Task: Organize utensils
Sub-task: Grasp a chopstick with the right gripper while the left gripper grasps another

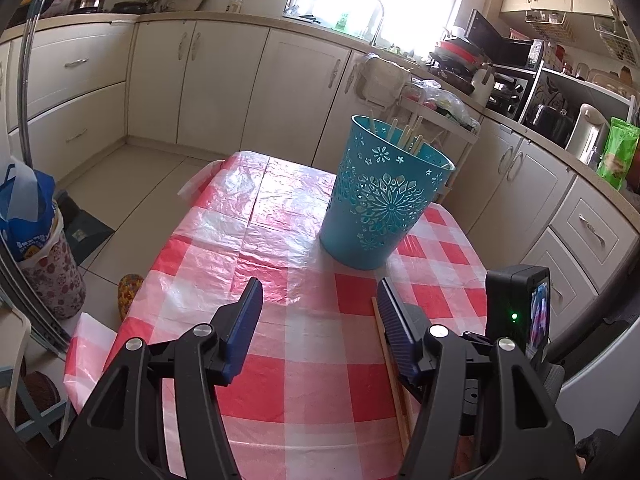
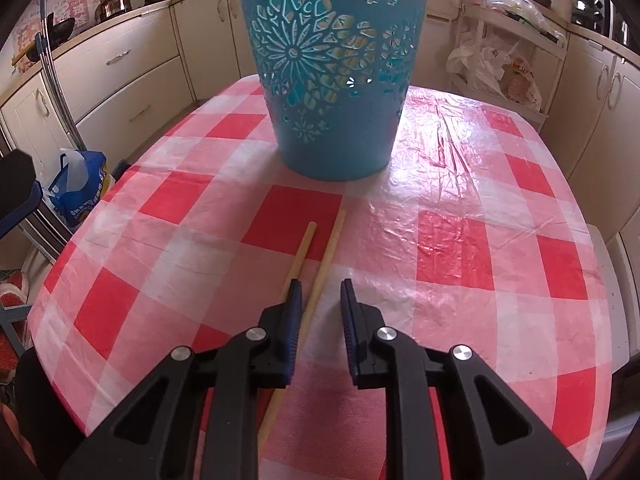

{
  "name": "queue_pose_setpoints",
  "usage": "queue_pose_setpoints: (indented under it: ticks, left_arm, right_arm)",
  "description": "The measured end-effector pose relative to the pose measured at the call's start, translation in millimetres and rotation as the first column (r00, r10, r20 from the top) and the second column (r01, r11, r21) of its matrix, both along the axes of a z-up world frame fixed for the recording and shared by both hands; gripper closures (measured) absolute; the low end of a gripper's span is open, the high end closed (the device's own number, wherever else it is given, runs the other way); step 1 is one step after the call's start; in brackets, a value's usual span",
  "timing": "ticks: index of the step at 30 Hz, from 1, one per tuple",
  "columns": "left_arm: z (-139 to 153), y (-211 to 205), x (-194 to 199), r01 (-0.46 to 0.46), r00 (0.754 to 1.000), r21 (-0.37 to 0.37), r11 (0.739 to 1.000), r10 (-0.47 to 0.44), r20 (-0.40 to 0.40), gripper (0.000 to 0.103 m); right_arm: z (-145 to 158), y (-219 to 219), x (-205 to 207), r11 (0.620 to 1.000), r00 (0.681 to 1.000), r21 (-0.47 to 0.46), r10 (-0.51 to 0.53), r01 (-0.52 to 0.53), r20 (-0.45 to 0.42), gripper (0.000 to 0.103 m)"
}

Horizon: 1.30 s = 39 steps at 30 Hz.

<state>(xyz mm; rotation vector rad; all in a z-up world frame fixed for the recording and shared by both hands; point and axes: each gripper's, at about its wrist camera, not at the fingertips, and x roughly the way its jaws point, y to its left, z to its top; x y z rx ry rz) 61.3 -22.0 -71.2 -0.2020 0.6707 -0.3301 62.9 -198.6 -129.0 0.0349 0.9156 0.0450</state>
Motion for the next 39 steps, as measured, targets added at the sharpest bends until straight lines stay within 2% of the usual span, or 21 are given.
queue_pose_setpoints:
  ticks: [4, 13, 18, 22, 27, 31, 33, 35, 39]
  left_arm:
    - [-0.1, -4.7, 1.3, 0.012, 1.0, 0.017, 1.0, -0.012, -0.01, 0.046]
    - [-24.1, -34.4, 12.7, 0.097, 0.989, 0.086, 0.992, -0.087, -0.116, 0.046]
    - [-39.5, -74.6, 29.5, 0.185, 0.971, 0.137, 0.973, -0.159, -0.179, 0.046]
    - [-55.2, -104.6, 46.7, 0.229, 0.957, 0.198, 0.953, -0.183, -0.225, 0.046]
    - [-69.2, -125.6, 60.4, 0.256, 0.945, 0.244, 0.935, -0.19, -0.265, 0.058]
    - [-73.2, -132.3, 63.3, 0.271, 0.941, 0.26, 0.927, -0.198, -0.273, 0.068]
    - [-73.3, -134.0, 63.0, 0.276, 0.942, 0.273, 0.922, -0.203, -0.267, 0.074]
    - [-73.3, -134.9, 64.3, 0.283, 0.94, 0.273, 0.919, -0.209, -0.27, 0.086]
    - [-73.1, -138.3, 68.8, 0.305, 0.932, 0.278, 0.911, -0.226, -0.284, 0.09]
  right_arm:
    - [0.5, -9.9, -5.0, 1.0, 1.0, 0.011, -0.009, 0.009, -0.003, 0.096]
    - [0.3, -44.3, -22.0, 0.995, 0.999, 0.08, -0.054, 0.054, -0.005, 0.097]
    - [0.1, -54.9, -28.6, 0.99, 0.997, 0.121, -0.075, 0.075, -0.009, 0.097]
    - [0.8, -60.4, -32.0, 0.99, 0.998, 0.121, -0.067, 0.068, -0.015, 0.097]
    - [2.4, -61.6, -31.1, 0.996, 0.999, 0.081, -0.025, 0.027, -0.024, 0.097]
    - [1.5, -63.2, -28.6, 0.996, 1.0, 0.085, -0.014, 0.016, -0.018, 0.097]
    - [0.7, -63.5, -27.9, 0.996, 1.0, 0.09, -0.011, 0.012, -0.012, 0.097]
    - [0.3, -64.1, -28.4, 0.995, 1.0, 0.095, -0.009, 0.009, -0.005, 0.097]
    - [-0.2, -65.1, -29.9, 0.995, 1.0, 0.104, -0.005, 0.005, 0.001, 0.097]
